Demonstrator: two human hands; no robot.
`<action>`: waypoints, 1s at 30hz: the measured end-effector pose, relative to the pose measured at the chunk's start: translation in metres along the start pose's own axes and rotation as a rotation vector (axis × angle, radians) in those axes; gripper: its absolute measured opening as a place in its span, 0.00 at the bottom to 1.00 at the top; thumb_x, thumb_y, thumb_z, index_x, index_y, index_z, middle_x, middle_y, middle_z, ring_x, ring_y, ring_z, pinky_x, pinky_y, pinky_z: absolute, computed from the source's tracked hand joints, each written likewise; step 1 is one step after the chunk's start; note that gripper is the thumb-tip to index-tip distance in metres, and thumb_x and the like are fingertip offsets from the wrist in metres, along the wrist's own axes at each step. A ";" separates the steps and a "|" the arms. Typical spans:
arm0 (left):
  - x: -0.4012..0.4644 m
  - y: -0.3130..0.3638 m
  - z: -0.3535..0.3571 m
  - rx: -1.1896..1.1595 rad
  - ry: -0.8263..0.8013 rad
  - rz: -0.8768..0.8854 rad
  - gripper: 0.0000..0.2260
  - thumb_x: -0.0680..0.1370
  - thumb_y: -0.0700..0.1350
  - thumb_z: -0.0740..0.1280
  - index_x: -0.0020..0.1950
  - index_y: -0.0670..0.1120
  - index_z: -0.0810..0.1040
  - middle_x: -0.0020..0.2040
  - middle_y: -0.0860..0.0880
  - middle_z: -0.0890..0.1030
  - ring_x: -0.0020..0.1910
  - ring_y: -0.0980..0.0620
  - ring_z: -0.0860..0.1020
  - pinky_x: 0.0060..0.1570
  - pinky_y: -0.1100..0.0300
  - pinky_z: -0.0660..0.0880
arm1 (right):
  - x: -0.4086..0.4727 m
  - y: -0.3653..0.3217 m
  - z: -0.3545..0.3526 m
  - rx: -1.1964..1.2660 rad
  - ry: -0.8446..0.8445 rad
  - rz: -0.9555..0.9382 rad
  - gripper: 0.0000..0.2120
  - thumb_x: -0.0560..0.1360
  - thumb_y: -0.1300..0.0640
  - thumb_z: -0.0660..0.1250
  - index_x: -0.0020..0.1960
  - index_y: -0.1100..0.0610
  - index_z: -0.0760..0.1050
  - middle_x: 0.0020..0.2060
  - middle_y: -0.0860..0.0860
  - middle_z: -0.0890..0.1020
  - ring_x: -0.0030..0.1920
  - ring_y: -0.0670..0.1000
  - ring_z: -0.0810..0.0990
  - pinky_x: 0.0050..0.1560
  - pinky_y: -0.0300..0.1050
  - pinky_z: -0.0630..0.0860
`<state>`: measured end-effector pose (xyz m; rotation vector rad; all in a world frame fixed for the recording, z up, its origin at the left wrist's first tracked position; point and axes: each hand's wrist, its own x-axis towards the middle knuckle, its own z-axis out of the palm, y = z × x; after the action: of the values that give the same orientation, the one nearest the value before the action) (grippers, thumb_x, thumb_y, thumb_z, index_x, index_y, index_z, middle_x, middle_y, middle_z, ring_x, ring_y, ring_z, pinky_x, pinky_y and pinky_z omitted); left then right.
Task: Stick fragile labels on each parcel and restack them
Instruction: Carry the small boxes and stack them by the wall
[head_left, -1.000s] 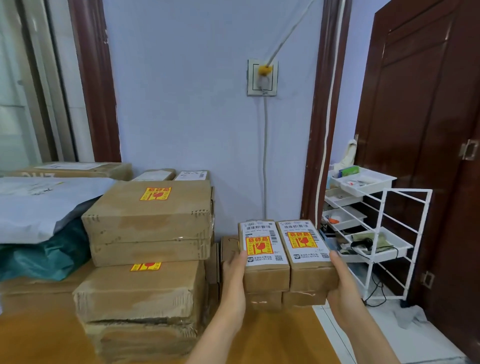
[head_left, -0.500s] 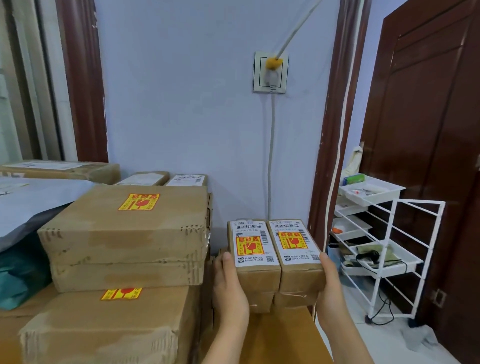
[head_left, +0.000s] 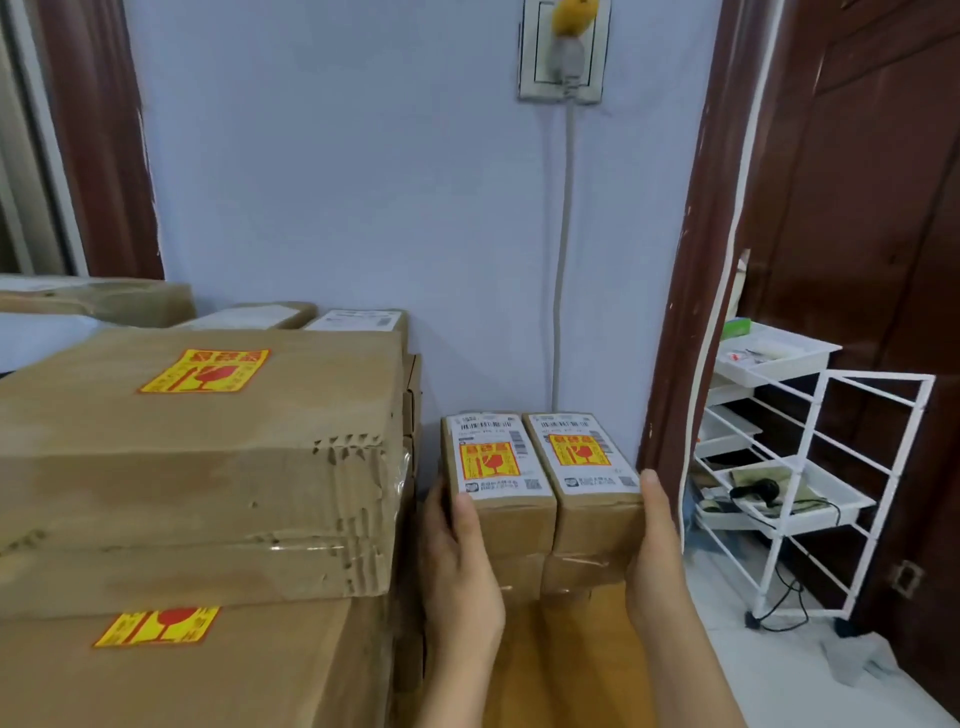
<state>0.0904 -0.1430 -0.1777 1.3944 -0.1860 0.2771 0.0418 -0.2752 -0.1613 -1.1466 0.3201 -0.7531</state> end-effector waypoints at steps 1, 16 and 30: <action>0.002 0.000 0.003 0.019 0.015 0.014 0.34 0.71 0.72 0.47 0.68 0.53 0.68 0.59 0.57 0.71 0.57 0.57 0.69 0.57 0.61 0.64 | 0.004 0.002 0.000 -0.009 0.002 0.003 0.13 0.80 0.44 0.56 0.48 0.47 0.78 0.38 0.42 0.85 0.41 0.40 0.83 0.45 0.40 0.74; 0.013 -0.024 0.010 0.162 0.102 0.161 0.30 0.76 0.63 0.51 0.70 0.45 0.68 0.66 0.48 0.73 0.65 0.47 0.71 0.65 0.52 0.68 | 0.003 0.024 0.009 -0.205 0.022 -0.224 0.22 0.72 0.40 0.57 0.62 0.47 0.72 0.53 0.41 0.80 0.48 0.33 0.79 0.42 0.25 0.74; -0.018 -0.037 0.013 0.187 0.109 0.333 0.33 0.70 0.51 0.57 0.74 0.42 0.59 0.69 0.53 0.61 0.70 0.50 0.63 0.68 0.59 0.61 | -0.003 0.060 0.017 -0.302 0.271 -0.412 0.25 0.70 0.39 0.52 0.65 0.44 0.65 0.58 0.39 0.74 0.60 0.38 0.72 0.62 0.43 0.68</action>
<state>0.0851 -0.1630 -0.2157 1.5268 -0.3088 0.6596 0.0722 -0.2493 -0.2087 -1.4189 0.4410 -1.2605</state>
